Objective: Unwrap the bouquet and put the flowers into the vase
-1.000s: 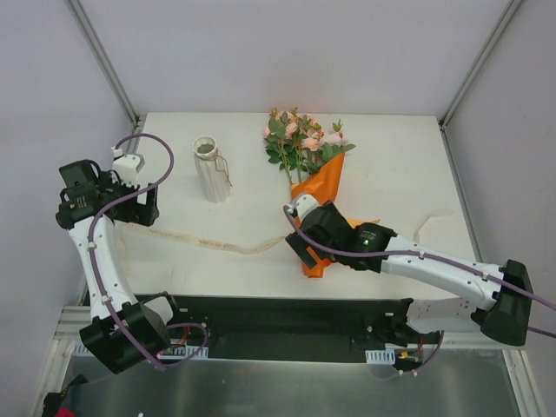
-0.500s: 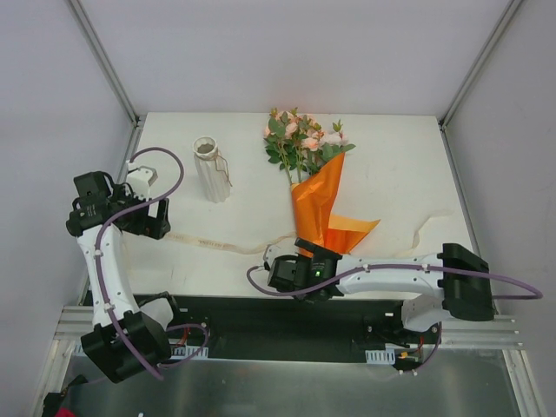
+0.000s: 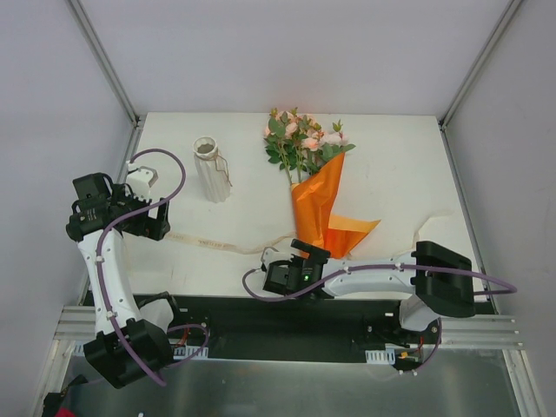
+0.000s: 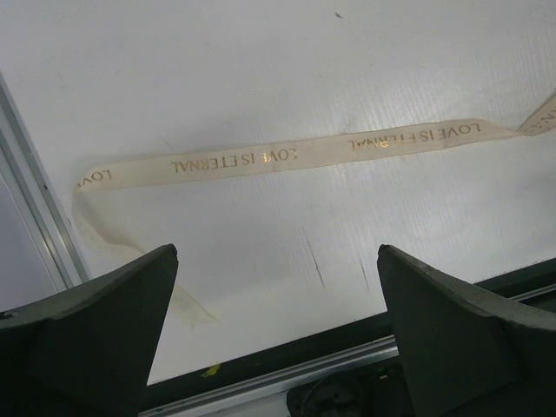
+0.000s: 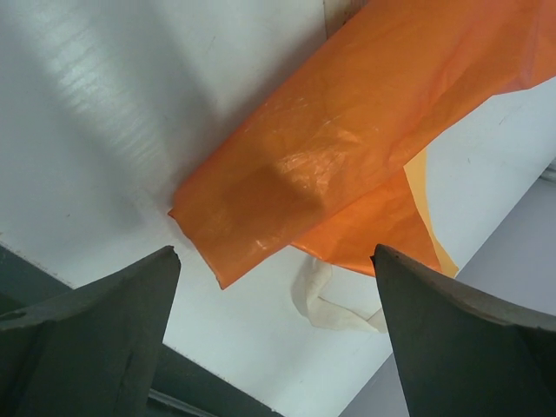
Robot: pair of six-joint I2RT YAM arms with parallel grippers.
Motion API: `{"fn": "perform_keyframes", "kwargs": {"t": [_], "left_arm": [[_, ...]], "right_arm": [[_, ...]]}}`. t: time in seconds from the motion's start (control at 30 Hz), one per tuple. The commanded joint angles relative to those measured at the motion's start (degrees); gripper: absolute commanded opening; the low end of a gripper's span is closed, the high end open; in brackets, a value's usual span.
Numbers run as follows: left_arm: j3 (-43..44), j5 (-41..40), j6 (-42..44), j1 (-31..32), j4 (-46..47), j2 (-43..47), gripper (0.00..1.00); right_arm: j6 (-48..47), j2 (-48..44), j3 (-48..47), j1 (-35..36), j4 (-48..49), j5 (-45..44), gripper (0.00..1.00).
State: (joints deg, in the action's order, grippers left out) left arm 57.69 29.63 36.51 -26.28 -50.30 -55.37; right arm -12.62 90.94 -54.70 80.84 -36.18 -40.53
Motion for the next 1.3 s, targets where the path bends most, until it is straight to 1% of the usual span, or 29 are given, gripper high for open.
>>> {"fn": "perform_keyframes", "kwargs": {"t": [0.0,0.13,0.17,0.23,0.43,0.53,0.57,0.63,0.67,0.73,0.77,0.87,0.97,1.03,1.13,1.17,1.2,1.23,1.27], "left_arm": [[0.2,1.3,1.1,0.2,-1.3,0.4,0.99],[0.3,1.5,0.8,0.3,-1.3,-0.1,0.99],[0.2,1.4,0.8,0.2,-1.3,-0.1,0.99],[0.3,1.5,0.8,0.2,-1.3,-0.1,0.99],[0.5,1.6,0.7,0.2,-1.1,-0.3,0.99],[0.4,1.6,0.5,0.2,-1.0,-0.3,0.99],[0.4,1.6,0.5,0.2,-0.9,-0.1,0.99],[0.3,1.6,0.3,0.2,-0.9,0.0,0.99],[0.4,1.6,0.3,0.2,-0.8,0.0,0.99],[0.6,1.7,0.1,0.2,-0.7,0.3,0.99],[0.8,1.7,0.0,0.2,-0.8,0.2,0.99],[1.0,1.7,-0.1,0.2,-0.8,0.7,0.99],[1.4,1.7,-0.2,0.2,-0.8,1.5,0.99],[1.4,1.6,-0.4,0.2,-0.8,1.9,0.99],[1.5,1.4,-0.4,0.2,-0.8,2.6,0.99],[1.3,1.4,-0.3,0.2,-0.8,2.8,0.99],[1.3,1.3,-0.3,0.2,-0.8,2.9,0.99],[1.2,1.3,-0.2,0.2,-0.8,3.1,0.99],[1.3,1.3,-0.3,0.1,-0.8,3.2,0.99]], "right_arm": [[-0.7,0.9,1.0,0.3,3.2,-5.0,0.97],[-1.1,2.1,1.7,0.3,7.3,-8.4,0.99],[-1.0,2.3,1.5,0.3,7.5,-8.7,0.96],[-1.7,2.1,2.0,0.5,10.3,-9.9,0.94],[-2.1,3.7,-0.1,0.5,11.0,-10.9,0.9],[-1.6,4.3,-0.5,0.5,11.7,-10.5,0.82],[-1.5,4.2,-0.4,0.5,12.1,-10.2,0.74],[-1.1,3.9,-0.3,0.5,13.4,-9.7,0.61],[-0.9,3.6,-0.2,0.5,13.8,-9.7,0.47],[-0.3,2.8,-0.5,0.6,14.9,-10.0,0.31],[-0.3,1.7,-0.6,0.8,15.4,-9.9,0.19],[-0.4,-1.8,-1.1,1.9,17.8,-10.2,0.09],[0.1,-6.0,-2.3,3.4,19.2,-10.2,0.04],[1.0,-8.7,-2.4,4.1,20.2,-10.9,0.03],[4.9,-15.5,-1.4,4.9,20.2,-12.5,0.03],[7.5,-16.9,-0.2,4.9,20.2,-13.4,0.02],[8.7,-18.4,0.6,4.9,19.8,-13.8,0.04],[10.2,-21.0,1.4,4.9,19.1,-14.3,0.08],[11.3,-22.1,3.1,4.8,18.8,-14.0,0.28]]}}
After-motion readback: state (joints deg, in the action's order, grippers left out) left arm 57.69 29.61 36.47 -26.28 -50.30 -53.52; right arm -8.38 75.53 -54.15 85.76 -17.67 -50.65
